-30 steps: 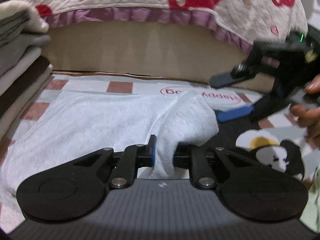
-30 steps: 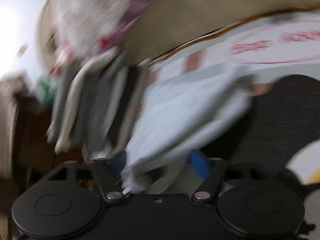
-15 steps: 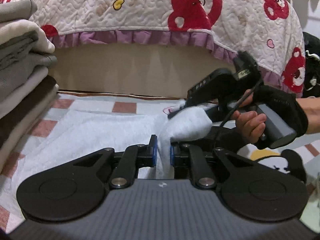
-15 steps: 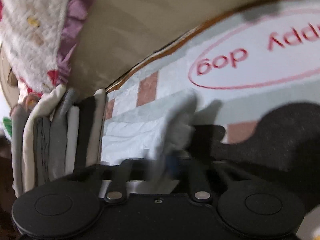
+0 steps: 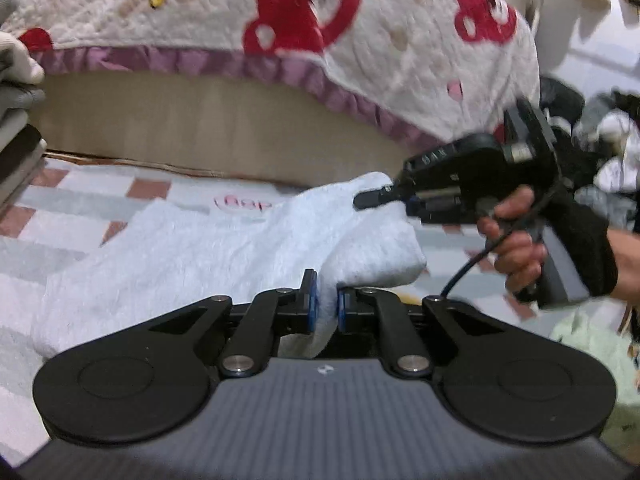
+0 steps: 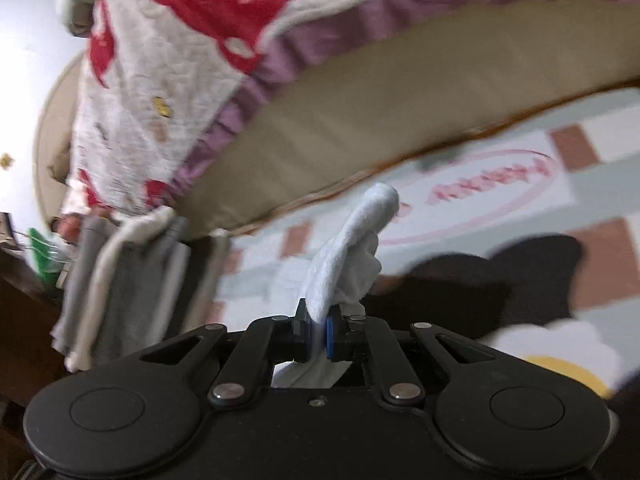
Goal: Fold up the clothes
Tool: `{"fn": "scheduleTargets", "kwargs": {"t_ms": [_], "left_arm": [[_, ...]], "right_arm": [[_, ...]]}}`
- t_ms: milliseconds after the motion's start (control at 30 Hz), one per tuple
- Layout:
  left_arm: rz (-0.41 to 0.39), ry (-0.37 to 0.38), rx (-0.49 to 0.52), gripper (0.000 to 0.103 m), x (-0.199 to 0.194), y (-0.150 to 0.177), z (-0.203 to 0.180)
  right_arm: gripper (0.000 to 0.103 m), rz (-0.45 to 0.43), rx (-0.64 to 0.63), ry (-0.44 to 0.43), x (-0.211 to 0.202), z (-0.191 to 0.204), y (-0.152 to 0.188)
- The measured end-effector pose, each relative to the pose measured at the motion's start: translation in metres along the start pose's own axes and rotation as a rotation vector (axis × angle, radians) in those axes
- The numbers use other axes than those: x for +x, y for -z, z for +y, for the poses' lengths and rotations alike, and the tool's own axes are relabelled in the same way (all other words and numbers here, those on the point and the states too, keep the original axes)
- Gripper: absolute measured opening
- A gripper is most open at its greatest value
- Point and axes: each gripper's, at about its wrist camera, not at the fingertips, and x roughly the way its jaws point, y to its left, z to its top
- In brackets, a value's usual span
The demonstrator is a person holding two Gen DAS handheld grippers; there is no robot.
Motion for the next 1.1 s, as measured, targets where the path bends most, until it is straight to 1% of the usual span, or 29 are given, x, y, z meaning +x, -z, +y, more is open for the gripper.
{"fn": "scheduleTargets", "kwargs": {"t_ms": [33, 67, 100, 167, 200, 233, 300, 333, 367, 433, 567, 667, 733, 800, 833, 900, 933, 1033, 1067, 1100], "left_arm": [[0.010, -0.019, 0.015, 0.009, 0.002, 0.002, -0.003], [-0.002, -0.042, 0.033, 0.009, 0.000, 0.004, -0.006], [-0.041, -0.076, 0.075, 0.009, -0.004, 0.005, -0.009], [-0.085, -0.109, 0.103, 0.009, -0.012, 0.001, -0.006], [-0.091, -0.107, 0.047, 0.009, -0.016, -0.003, 0.002], [-0.095, -0.104, -0.014, 0.009, -0.020, -0.006, 0.011], [-0.109, -0.106, -0.174, 0.009, -0.026, -0.005, 0.030], [-0.099, -0.111, -0.248, 0.009, -0.028, -0.003, 0.039], [-0.089, -0.117, -0.307, 0.009, -0.029, 0.000, 0.046], [-0.093, -0.157, -0.339, 0.009, -0.032, 0.003, 0.060], [-0.104, -0.288, -0.283, 0.009, -0.032, 0.007, 0.085], [-0.089, -0.319, -0.338, 0.009, -0.028, 0.016, 0.116], [-0.078, -0.348, -0.361, 0.005, -0.025, 0.023, 0.133], [-0.054, -0.363, -0.371, 0.002, -0.025, 0.026, 0.143], [-0.053, -0.354, -0.404, 0.002, -0.026, 0.028, 0.149], [-0.057, -0.311, -0.494, 0.001, -0.028, 0.032, 0.161], [-0.063, -0.300, -0.519, 0.001, -0.029, 0.032, 0.164], [-0.071, -0.314, -0.492, 0.000, -0.029, 0.032, 0.167], [-0.054, -0.322, -0.491, 0.000, -0.028, 0.032, 0.168], [-0.036, -0.329, -0.491, 0.000, -0.027, 0.033, 0.170]], "right_arm": [[0.009, 0.007, -0.010, 0.032, 0.001, -0.002, 0.000], [0.009, 0.012, -0.034, 0.047, 0.004, 0.001, 0.000], [0.009, 0.001, -0.040, 0.025, 0.006, 0.007, -0.002], [0.009, -0.019, -0.054, -0.019, 0.012, 0.017, -0.005], [0.009, -0.028, -0.051, -0.045, 0.014, 0.022, -0.008], [0.009, -0.027, -0.018, -0.084, 0.019, 0.026, -0.013], [0.010, 0.003, -0.036, -0.101, 0.036, 0.041, -0.021], [0.010, 0.019, -0.048, -0.105, 0.045, 0.049, -0.024], [0.010, 0.038, -0.074, -0.090, 0.057, 0.057, -0.024], [0.010, 0.077, -0.125, -0.060, 0.082, 0.072, -0.023], [0.010, 0.153, -0.228, 0.001, 0.132, 0.102, -0.021], [0.010, 0.208, -0.301, 0.046, 0.169, 0.123, -0.019], [0.010, 0.227, -0.315, 0.074, 0.190, 0.126, -0.012], [0.010, 0.227, -0.321, 0.078, 0.197, 0.127, -0.009], [0.010, 0.225, -0.319, 0.075, 0.199, 0.126, -0.008], [0.011, 0.226, -0.310, 0.064, 0.201, 0.124, -0.007], [0.011, 0.226, -0.306, 0.057, 0.202, 0.124, -0.008], [0.011, 0.236, -0.313, 0.043, 0.206, 0.130, -0.011], [0.011, 0.239, -0.319, 0.035, 0.208, 0.133, -0.012], [0.016, 0.260, -0.328, 0.024, 0.213, 0.136, -0.012]]}}
